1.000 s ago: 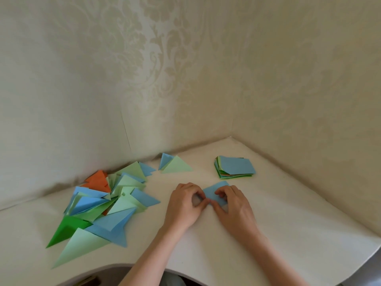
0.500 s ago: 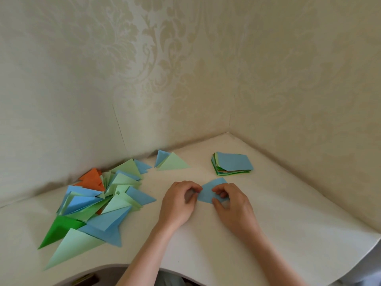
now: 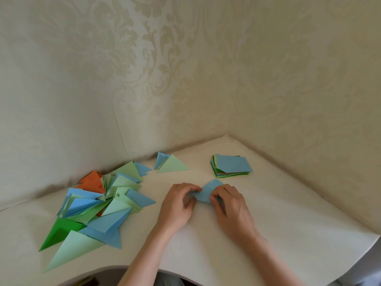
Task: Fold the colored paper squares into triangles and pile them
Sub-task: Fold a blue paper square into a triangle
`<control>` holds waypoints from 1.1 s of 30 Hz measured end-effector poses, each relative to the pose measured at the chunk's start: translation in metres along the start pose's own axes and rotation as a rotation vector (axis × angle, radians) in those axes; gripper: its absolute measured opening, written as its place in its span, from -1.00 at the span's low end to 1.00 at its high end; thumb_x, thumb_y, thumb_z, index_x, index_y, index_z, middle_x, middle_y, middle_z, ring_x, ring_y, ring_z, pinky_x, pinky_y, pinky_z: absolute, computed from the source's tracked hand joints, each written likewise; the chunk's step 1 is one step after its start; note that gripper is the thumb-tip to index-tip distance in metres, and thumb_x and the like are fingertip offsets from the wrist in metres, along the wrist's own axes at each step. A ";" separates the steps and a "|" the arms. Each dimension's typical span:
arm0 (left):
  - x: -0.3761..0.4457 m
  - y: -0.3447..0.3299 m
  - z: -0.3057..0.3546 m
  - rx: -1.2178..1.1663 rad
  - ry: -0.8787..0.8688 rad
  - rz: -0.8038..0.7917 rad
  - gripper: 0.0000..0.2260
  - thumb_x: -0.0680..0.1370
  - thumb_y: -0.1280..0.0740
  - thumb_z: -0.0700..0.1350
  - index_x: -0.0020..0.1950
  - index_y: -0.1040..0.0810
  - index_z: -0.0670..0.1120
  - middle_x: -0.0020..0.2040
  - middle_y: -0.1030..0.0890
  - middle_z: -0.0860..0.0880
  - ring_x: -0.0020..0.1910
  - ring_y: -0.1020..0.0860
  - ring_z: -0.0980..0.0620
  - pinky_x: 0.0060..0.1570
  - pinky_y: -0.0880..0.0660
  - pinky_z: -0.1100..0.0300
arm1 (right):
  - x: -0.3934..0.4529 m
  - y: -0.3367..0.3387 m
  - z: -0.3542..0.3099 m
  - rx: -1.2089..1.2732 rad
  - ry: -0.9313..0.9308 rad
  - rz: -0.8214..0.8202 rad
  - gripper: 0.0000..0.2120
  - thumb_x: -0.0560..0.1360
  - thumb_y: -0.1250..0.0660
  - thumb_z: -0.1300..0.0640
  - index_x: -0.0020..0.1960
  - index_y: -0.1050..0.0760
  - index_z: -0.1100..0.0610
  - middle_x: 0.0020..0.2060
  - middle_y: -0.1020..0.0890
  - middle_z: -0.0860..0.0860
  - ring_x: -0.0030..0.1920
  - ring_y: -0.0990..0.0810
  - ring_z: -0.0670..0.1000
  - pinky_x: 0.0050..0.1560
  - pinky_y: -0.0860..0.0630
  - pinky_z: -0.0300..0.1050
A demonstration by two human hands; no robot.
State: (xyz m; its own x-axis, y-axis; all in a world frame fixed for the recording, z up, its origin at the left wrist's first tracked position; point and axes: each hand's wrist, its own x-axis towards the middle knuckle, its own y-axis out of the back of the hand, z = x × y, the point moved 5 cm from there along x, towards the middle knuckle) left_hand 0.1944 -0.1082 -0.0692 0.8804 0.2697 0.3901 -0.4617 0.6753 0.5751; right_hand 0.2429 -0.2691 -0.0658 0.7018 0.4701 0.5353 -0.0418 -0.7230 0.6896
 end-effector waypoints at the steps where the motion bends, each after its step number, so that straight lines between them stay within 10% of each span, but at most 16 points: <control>1: 0.000 0.000 0.000 0.010 -0.003 -0.003 -0.68 0.44 -0.38 -0.31 -0.01 -0.61 0.11 -0.05 -0.57 0.27 0.05 -0.44 0.31 0.09 -0.34 0.46 | 0.000 0.000 0.000 0.000 -0.004 0.001 -0.95 0.53 -0.30 0.15 -0.10 -0.45 0.04 -0.16 -0.48 -0.11 -0.13 -0.44 -0.04 -0.15 -0.44 0.01; 8: -0.002 0.000 0.005 -0.046 0.021 -0.009 -0.82 0.48 -0.41 -0.22 -0.11 -0.63 0.09 -0.10 -0.56 0.35 -0.01 -0.56 0.10 0.07 -0.51 0.11 | -0.001 0.000 0.005 0.055 -0.101 -0.019 -0.94 0.51 -0.33 0.08 -0.02 -0.49 0.01 -0.11 -0.54 -0.17 -0.08 -0.53 -0.11 -0.05 -0.46 -0.05; 14: -0.001 0.002 0.006 -0.028 0.071 0.003 -0.88 0.50 -0.42 -0.14 -0.04 -0.61 0.08 -0.20 -0.51 0.17 -0.13 -0.51 0.20 -0.03 -0.48 0.23 | 0.000 0.000 0.002 0.019 -0.107 -0.060 -0.68 0.55 -0.09 -0.17 -0.11 -0.51 -0.01 -0.09 -0.53 -0.19 -0.04 -0.50 -0.15 -0.04 -0.43 -0.07; 33: 0.000 -0.001 0.006 0.075 0.048 0.049 -0.74 0.40 -0.50 -0.10 0.04 -0.56 0.05 -0.22 -0.48 0.19 -0.11 -0.47 0.16 -0.10 -0.37 0.37 | 0.002 -0.004 0.006 -0.056 -0.162 -0.004 -0.77 0.38 -0.47 -0.03 -0.28 -0.44 0.02 -0.18 -0.48 -0.09 -0.14 -0.49 0.01 -0.14 -0.48 -0.02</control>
State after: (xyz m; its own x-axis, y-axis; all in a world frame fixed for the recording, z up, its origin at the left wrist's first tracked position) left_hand 0.1939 -0.1129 -0.0653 0.8598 0.3352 0.3851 -0.5097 0.6073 0.6094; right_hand 0.2489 -0.2676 -0.0704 0.8071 0.3817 0.4504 -0.0751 -0.6902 0.7197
